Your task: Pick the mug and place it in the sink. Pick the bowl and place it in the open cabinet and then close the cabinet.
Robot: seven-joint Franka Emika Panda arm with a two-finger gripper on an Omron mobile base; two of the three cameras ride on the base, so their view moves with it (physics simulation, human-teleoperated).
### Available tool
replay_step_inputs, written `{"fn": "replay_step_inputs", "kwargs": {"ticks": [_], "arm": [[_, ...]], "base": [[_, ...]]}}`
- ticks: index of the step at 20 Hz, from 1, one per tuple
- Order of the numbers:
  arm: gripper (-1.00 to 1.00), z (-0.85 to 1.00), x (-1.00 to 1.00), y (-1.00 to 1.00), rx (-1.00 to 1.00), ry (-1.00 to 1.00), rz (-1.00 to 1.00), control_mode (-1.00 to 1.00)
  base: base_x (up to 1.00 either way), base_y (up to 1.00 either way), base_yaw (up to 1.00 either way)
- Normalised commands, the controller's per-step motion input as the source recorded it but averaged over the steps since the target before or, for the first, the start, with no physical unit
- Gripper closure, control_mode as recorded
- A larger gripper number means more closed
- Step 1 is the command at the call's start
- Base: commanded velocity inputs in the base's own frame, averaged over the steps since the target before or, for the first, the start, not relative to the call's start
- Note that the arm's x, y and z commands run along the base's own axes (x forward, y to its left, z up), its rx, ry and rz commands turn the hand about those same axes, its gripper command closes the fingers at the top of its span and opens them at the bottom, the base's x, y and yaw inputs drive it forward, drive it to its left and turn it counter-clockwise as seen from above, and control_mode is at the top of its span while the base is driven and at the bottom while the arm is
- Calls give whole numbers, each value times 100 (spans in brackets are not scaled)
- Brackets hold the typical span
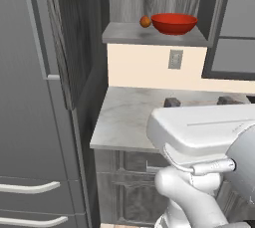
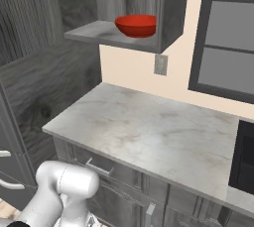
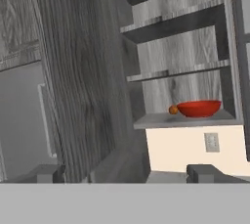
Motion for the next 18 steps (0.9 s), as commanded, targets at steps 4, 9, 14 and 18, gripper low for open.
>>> {"fn": "replay_step_inputs", "kwargs": {"ticks": [4, 9, 14, 18], "arm": [[-100, -55, -2, 46, 1, 5, 0, -100], [-100, -44, 0, 42, 0, 0, 0, -100], [-100, -39, 10, 42, 0, 0, 0, -100], [-100, -46, 33, 37, 3, 1, 0, -100]], "base": [[0, 0, 0], [0, 0, 0], [0, 0, 0], [0, 0, 0]]}}
